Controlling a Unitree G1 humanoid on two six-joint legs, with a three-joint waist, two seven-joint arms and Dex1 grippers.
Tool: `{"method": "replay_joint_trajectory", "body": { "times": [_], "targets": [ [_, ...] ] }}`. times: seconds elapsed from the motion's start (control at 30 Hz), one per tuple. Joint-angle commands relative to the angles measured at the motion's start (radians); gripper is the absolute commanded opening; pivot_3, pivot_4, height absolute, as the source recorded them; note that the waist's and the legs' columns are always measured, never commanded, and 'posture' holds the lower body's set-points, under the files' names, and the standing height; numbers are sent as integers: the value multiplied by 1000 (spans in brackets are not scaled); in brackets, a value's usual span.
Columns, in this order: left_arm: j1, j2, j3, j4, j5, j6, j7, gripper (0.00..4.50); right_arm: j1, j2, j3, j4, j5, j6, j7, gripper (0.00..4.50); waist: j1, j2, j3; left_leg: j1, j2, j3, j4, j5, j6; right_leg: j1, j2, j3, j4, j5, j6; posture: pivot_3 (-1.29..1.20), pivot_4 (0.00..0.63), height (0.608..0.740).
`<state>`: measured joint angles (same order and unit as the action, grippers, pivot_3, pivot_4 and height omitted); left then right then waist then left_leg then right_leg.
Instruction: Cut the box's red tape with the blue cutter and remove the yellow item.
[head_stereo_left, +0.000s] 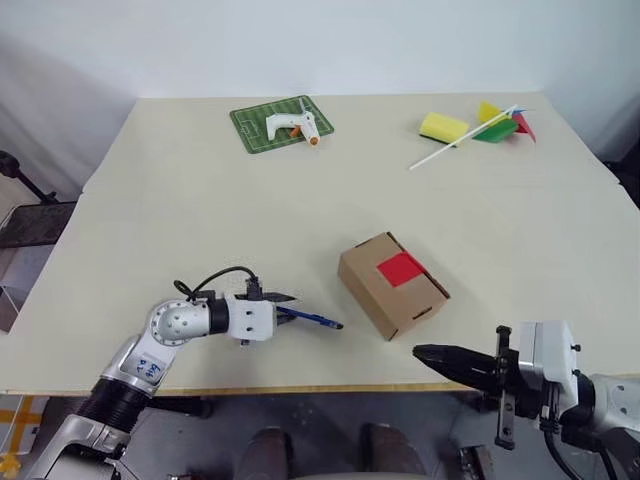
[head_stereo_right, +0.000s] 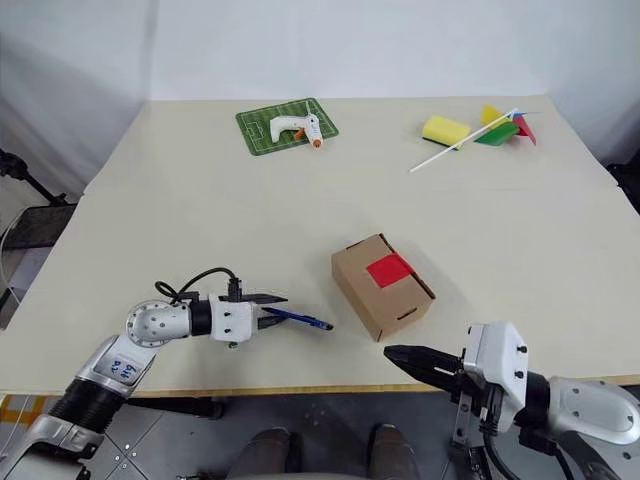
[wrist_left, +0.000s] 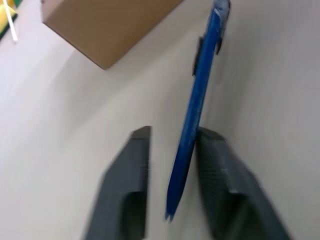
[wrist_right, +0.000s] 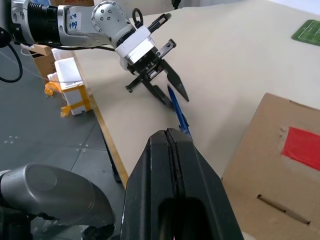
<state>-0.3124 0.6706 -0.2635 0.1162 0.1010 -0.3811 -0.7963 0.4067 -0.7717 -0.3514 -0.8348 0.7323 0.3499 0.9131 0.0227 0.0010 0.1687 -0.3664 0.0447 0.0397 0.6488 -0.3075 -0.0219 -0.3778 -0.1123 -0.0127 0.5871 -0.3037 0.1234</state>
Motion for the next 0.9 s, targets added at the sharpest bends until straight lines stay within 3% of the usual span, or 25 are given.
{"method": "replay_joint_trajectory", "body": {
  "times": [0.03,0.23,0.27,0.47,0.73,0.8,0.9],
  "targets": [
    [38,-8,-41,31,-4,73,-67,2627,-24,24,-12,-8,56,8,-41,0,0,0,0,0,0,0,0,0,0,0,0,0,0,0,0,0,150,740],
    [48,-15,1,37,-165,162,-184,4355,-69,18,-12,21,79,27,-54,0,-2,0,0,0,0,0,0,-3,1,0,1,-1,0,2,3,0,150,740],
    [40,-11,5,53,-177,146,-209,4483,-74,16,-11,28,79,28,-51,0,-1,0,0,0,0,0,0,-3,1,-1,1,-1,0,2,3,0,150,740],
    [4,1,29,87,-251,146,-340,4483,-98,10,-9,61,67,25,-30,0,-1,0,0,-3,0,2,0,-4,1,-4,2,-3,0,1,3,0,150,740],
    [-67,-92,75,143,-364,279,-390,4483,-106,20,12,59,56,23,-30,0,3,-4,2,-4,1,3,2,-4,1,-5,2,-4,2,2,4,0,150,740],
    [-114,-95,57,191,-377,333,-471,4483,-102,19,7,58,60,23,-28,0,4,-6,4,-5,1,3,3,-4,1,-6,3,-4,3,2,4,0,150,740],
    [-216,-107,29,362,-305,273,-524,4483,-102,16,1,58,64,24,-27,0,4,-8,5,-5,1,3,5,-4,1,-6,3,-4,3,2,4,0,150,740]
  ]
}}
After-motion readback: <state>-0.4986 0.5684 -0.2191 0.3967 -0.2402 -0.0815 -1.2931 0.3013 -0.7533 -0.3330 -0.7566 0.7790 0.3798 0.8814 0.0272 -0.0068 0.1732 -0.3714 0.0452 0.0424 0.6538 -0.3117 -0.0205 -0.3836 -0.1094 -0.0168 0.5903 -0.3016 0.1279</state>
